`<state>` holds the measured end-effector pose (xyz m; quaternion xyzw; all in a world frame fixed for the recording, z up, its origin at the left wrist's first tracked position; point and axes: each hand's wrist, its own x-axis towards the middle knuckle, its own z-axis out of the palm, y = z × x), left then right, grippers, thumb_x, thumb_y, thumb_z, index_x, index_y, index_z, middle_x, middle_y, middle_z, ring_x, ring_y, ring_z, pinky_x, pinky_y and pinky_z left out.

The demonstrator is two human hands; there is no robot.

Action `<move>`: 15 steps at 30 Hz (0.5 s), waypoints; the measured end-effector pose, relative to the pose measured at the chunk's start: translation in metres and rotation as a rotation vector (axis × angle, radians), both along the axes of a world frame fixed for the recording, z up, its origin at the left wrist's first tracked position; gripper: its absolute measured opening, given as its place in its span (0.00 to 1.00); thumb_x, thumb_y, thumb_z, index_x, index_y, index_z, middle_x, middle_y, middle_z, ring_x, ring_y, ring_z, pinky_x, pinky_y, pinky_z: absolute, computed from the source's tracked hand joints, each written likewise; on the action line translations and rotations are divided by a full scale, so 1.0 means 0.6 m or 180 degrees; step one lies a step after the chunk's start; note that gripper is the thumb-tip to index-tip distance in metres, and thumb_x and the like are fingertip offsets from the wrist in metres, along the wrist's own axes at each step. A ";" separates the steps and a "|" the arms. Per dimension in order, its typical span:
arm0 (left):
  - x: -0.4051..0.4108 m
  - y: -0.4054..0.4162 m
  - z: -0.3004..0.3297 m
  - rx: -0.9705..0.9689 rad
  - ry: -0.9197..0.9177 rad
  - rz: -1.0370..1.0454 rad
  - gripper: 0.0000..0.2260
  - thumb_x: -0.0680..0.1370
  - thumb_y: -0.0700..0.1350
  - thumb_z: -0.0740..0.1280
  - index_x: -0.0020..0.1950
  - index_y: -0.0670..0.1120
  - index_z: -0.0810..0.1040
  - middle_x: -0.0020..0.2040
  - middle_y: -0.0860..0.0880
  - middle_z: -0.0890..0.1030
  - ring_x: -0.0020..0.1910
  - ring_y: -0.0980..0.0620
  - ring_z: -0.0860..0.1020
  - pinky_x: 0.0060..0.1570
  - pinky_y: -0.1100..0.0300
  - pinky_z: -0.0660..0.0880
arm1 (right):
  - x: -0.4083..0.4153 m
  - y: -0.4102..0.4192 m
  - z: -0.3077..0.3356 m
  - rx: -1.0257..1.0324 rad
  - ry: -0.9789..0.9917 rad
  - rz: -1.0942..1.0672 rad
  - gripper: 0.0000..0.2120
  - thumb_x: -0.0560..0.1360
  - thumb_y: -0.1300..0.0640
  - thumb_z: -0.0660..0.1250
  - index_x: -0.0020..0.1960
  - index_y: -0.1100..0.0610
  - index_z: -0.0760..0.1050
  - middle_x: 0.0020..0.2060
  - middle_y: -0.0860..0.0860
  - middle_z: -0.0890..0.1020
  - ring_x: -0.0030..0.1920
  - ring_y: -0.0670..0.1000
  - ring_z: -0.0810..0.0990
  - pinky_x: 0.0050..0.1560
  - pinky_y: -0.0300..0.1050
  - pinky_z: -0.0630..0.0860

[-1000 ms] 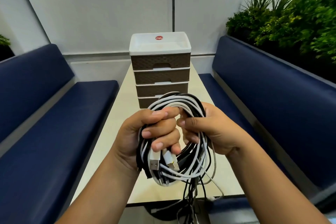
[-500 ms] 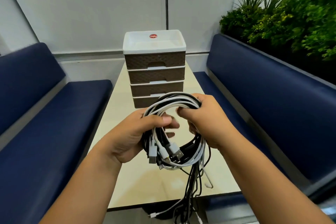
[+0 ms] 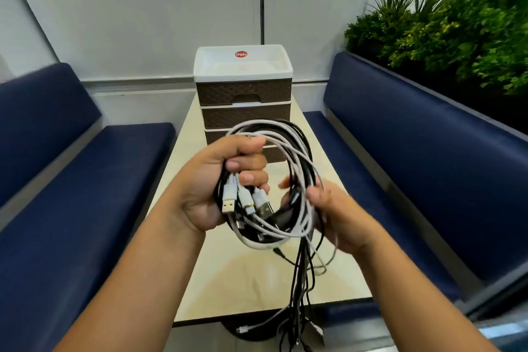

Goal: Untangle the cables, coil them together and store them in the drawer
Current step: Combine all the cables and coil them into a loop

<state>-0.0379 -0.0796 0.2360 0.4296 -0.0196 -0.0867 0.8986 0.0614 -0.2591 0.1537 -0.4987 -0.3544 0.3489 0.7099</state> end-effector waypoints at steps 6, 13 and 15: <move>0.006 0.051 0.021 -0.0759 -0.0162 -0.0250 0.16 0.75 0.41 0.68 0.33 0.50 0.64 0.23 0.52 0.69 0.26 0.57 0.72 0.41 0.58 0.79 | -0.059 -0.003 -0.124 -0.0911 -0.0007 0.0012 0.03 0.72 0.60 0.70 0.44 0.58 0.76 0.29 0.55 0.80 0.40 0.59 0.83 0.49 0.47 0.76; 0.018 0.059 0.027 -0.1104 0.0056 0.1422 0.15 0.77 0.42 0.62 0.35 0.51 0.59 0.21 0.55 0.65 0.23 0.59 0.69 0.31 0.64 0.75 | -0.096 -0.002 -0.157 -0.1722 -0.0692 -0.0636 0.10 0.83 0.52 0.58 0.45 0.56 0.66 0.29 0.48 0.71 0.33 0.52 0.79 0.41 0.45 0.71; 0.025 0.055 0.016 -0.1196 0.0124 0.1825 0.16 0.79 0.44 0.61 0.34 0.50 0.60 0.22 0.55 0.65 0.22 0.57 0.69 0.30 0.64 0.75 | -0.102 0.006 -0.154 -0.1959 -0.0821 -0.0804 0.11 0.82 0.51 0.59 0.45 0.57 0.66 0.29 0.47 0.68 0.29 0.49 0.69 0.35 0.46 0.67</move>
